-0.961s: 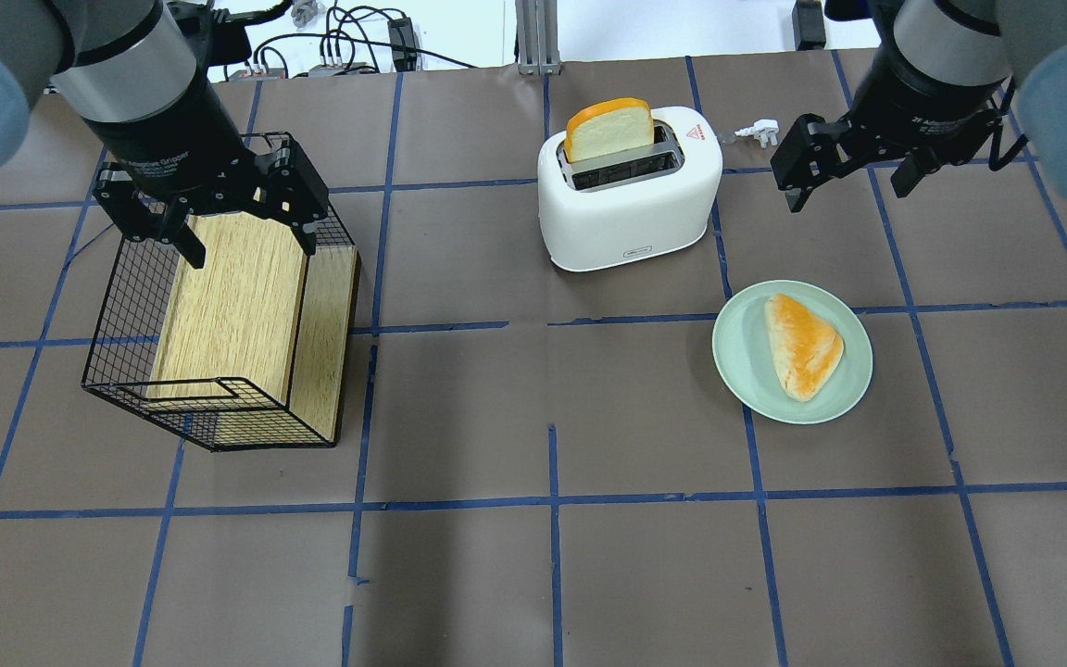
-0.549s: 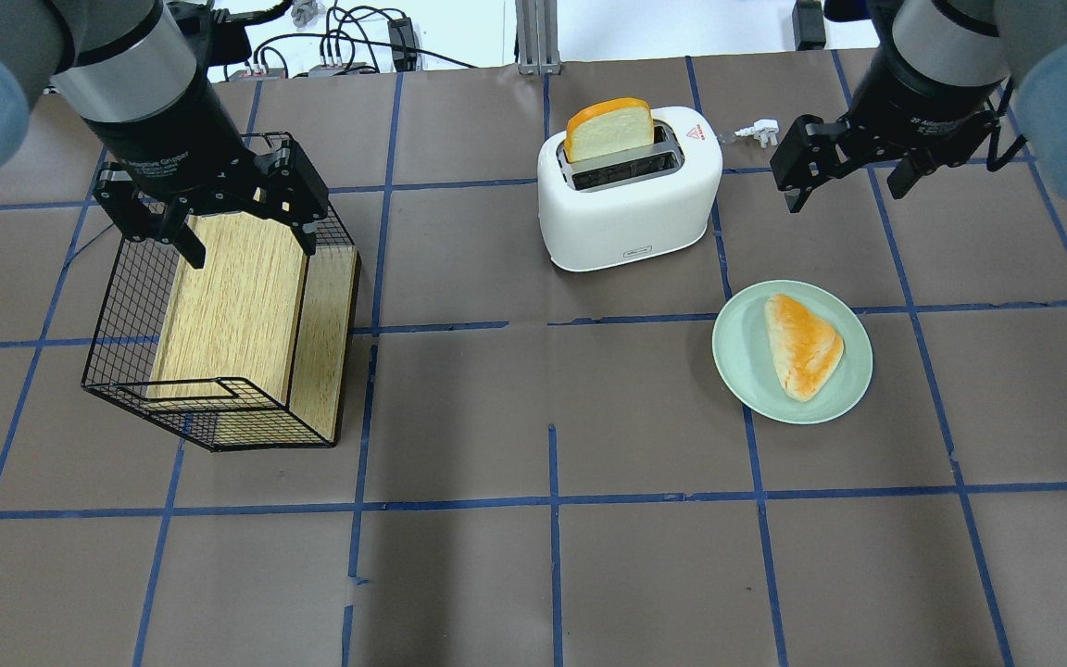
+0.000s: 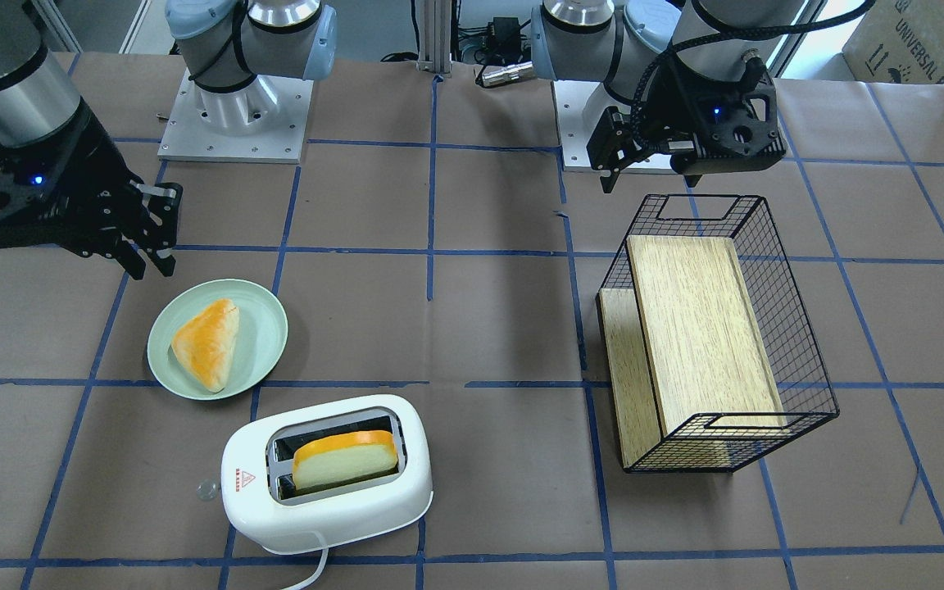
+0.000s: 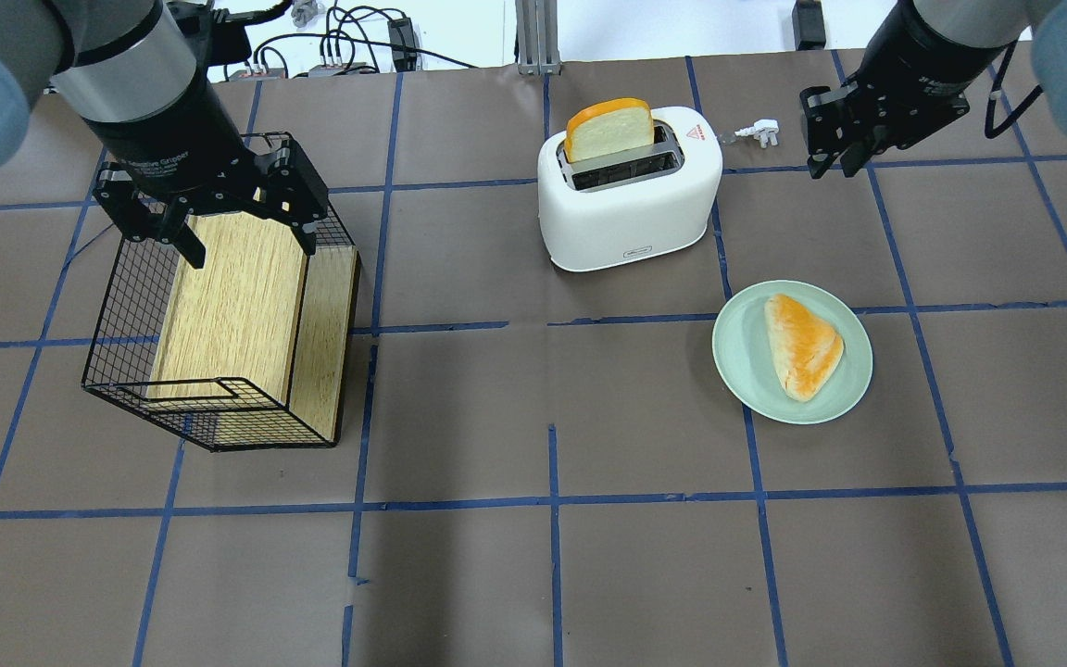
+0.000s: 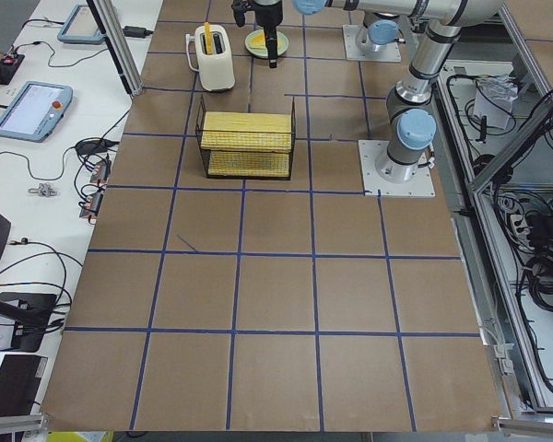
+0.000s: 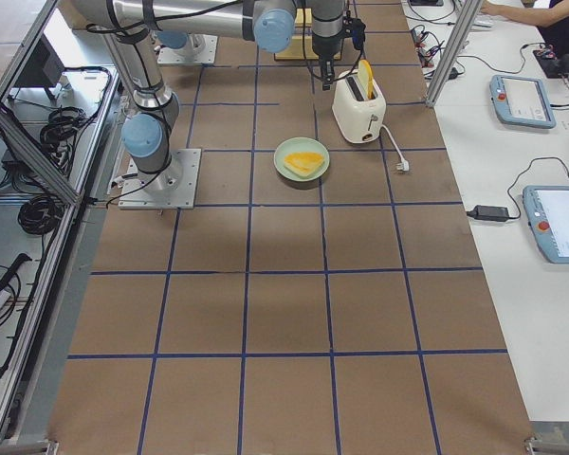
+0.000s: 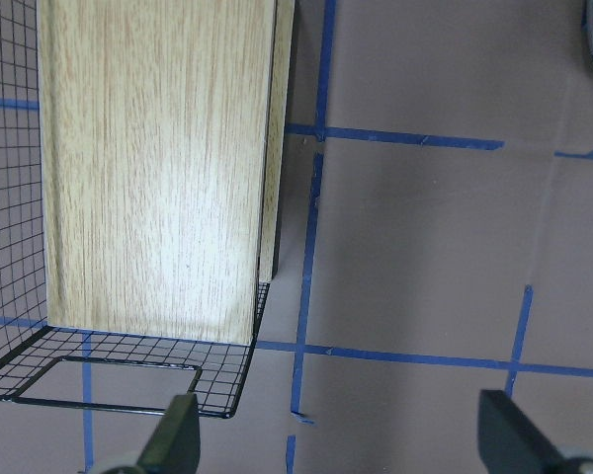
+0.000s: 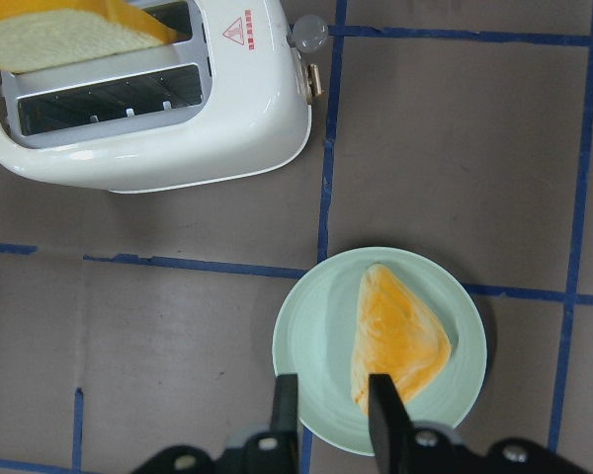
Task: Press toaster with right arm
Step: 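Move the right gripper toward the side of the white toaster, then lower the right gripper onto the toaster's lever and press down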
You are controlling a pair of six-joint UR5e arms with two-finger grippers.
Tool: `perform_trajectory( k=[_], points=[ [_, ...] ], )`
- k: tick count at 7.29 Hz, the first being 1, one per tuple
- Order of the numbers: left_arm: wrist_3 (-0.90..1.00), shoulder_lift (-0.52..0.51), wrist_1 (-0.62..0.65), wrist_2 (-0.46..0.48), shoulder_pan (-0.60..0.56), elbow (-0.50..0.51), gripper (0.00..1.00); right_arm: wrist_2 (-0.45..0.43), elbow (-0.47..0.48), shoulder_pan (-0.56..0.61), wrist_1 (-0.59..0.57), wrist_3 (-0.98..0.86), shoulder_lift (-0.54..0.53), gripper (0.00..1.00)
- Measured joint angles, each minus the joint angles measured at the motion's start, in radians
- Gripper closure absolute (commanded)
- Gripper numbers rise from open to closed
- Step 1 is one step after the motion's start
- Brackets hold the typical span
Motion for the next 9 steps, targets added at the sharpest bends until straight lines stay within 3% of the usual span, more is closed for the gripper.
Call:
perform_trajectory(
  k=[5,9],
  points=[
    [0.000,0.000,0.001,0.000,0.000,0.000,0.00,0.168,-0.258,-0.005,-0.034,-0.037,0.346,0.94],
    [0.000,0.000,-0.001,0.000,0.000,0.000,0.00,0.215,-0.298,-0.021,-0.102,-0.072,0.472,0.94]
  ],
)
